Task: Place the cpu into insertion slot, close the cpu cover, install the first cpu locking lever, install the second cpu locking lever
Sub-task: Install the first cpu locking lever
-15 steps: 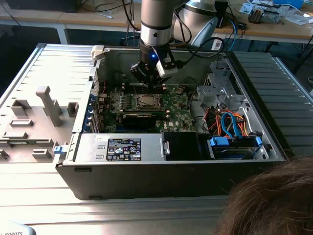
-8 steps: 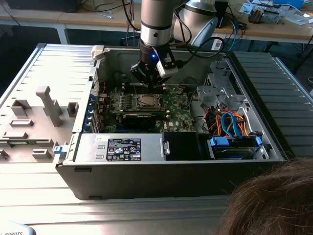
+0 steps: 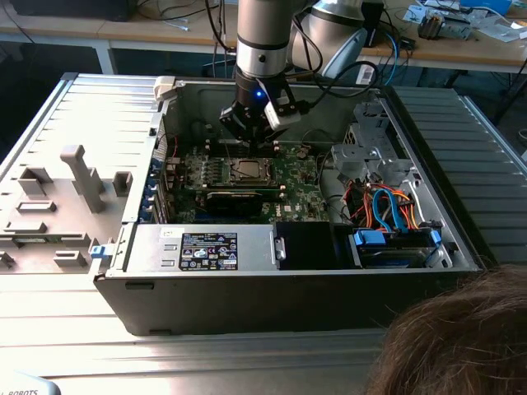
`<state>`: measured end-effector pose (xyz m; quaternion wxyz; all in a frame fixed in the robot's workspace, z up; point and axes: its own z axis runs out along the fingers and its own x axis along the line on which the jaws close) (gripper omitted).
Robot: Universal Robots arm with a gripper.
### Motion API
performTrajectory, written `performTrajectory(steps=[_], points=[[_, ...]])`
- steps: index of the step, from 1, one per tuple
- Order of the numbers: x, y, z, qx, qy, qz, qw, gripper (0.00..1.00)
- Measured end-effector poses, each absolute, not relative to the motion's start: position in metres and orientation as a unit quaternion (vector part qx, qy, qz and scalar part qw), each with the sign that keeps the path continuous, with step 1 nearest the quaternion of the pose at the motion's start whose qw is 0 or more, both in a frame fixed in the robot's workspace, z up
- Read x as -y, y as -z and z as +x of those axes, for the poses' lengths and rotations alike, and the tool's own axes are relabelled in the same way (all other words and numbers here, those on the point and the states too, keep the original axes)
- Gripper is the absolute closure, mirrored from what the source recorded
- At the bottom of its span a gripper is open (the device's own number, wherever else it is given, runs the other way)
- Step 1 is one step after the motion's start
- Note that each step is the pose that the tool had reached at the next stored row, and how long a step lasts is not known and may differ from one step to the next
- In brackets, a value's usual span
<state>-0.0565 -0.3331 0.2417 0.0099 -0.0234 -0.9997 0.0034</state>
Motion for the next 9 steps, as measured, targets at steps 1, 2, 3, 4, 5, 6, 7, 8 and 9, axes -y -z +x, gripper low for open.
performTrajectory(steps=[1, 2, 3, 4, 5, 6, 7, 8, 9], points=[[0.3331, -0.2417, -0.0565, 1.000, -0.003, -0.022, 0.010, 0.89], [0.3331, -0.2417, -0.0565, 1.000, -0.003, -0.022, 0.010, 0.89], [0.3331, -0.2417, -0.0565, 1.000, -0.003, -0.020, 0.010, 0.89], [0.3331, -0.2417, -0.0565, 1.000, -0.003, -0.019, 0.010, 0.89], [0.3331, -0.2417, -0.0565, 1.000, -0.003, -0.018, 0.010, 0.89], [0.3331, -0.2417, -0.0565, 1.000, -0.003, -0.017, 0.010, 0.89], [0.3331, -0.2417, -0.0565, 1.000, -0.003, -0.016, 0.010, 0.89], [0.3331, -0.2417, -0.0565, 1.000, -0.003, -0.014, 0.010, 0.89], [0.3331, -0.2417, -0.0565, 1.000, -0.003, -0.013, 0.010, 0.89]])
